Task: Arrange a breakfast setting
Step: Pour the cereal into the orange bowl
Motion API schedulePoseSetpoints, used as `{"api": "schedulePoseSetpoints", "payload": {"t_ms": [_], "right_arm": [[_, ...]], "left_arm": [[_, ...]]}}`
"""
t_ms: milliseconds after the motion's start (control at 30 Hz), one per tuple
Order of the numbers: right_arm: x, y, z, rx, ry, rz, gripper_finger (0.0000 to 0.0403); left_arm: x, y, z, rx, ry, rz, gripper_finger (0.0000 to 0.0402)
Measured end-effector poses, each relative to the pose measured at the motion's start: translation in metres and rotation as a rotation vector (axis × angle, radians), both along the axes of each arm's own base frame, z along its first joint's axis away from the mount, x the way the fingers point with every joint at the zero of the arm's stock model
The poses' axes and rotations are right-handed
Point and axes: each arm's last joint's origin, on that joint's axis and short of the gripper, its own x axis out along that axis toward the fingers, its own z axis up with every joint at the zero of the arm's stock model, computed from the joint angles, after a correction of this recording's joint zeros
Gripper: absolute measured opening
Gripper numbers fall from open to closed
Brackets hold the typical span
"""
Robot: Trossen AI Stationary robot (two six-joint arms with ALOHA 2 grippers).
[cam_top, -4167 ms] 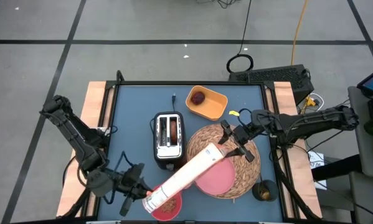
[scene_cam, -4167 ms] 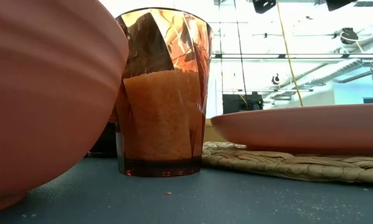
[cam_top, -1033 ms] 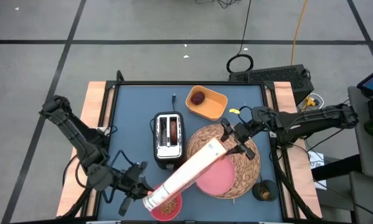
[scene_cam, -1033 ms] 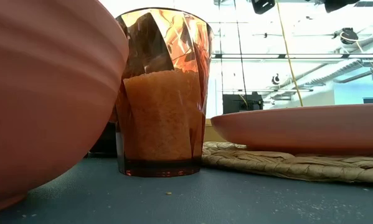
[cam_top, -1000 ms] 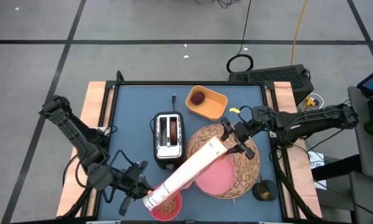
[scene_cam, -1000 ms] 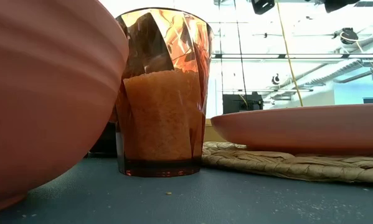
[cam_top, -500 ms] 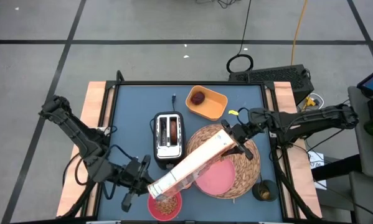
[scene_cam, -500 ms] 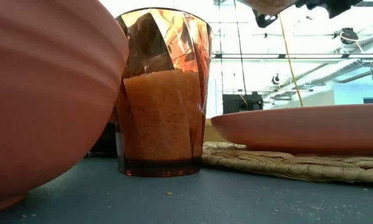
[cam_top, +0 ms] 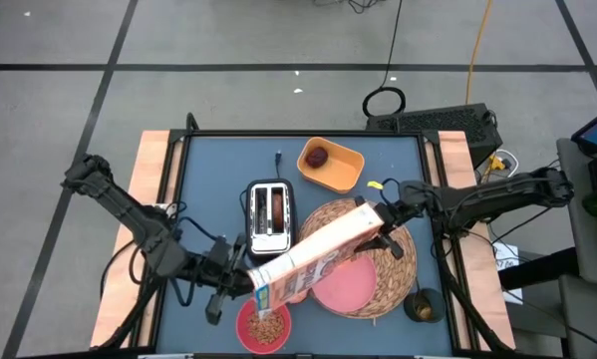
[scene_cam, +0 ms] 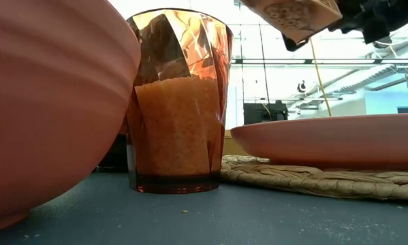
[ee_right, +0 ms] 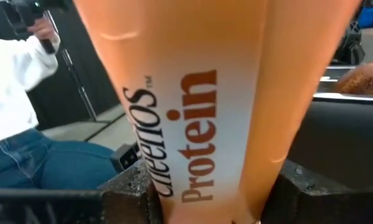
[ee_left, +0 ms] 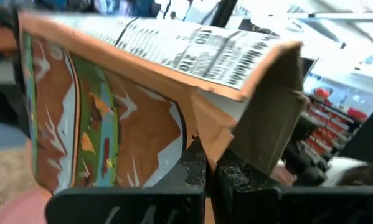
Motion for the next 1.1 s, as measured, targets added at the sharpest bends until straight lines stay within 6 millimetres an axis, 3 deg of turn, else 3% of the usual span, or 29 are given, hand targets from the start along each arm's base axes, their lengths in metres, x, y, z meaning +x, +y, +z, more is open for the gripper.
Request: {"api": "schedulePoseSetpoints", "payload": {"t_ms": [300, 700, 1100], "right_arm": [[-0.009, -0.001, -0.010, 0.063, -0.119, -0.005, 0.0165], [-0.010, -0.004, -0.006, 0.062, -0.237, -0.133, 0.0164], [-0.011, -0.005, 0.001, 0.036, -0.332, -0.178, 0.0164]], "left_arm": [[0.010, 0.020, 0.016, 0.091, -0.178, 0.113, 0.0001], [0.020, 0.052, 0.032, 0.215, -0.347, 0.280, 0.0007], [0.018, 0.064, 0.044, 0.291, -0.453, 0.400, 0.0113]]}}
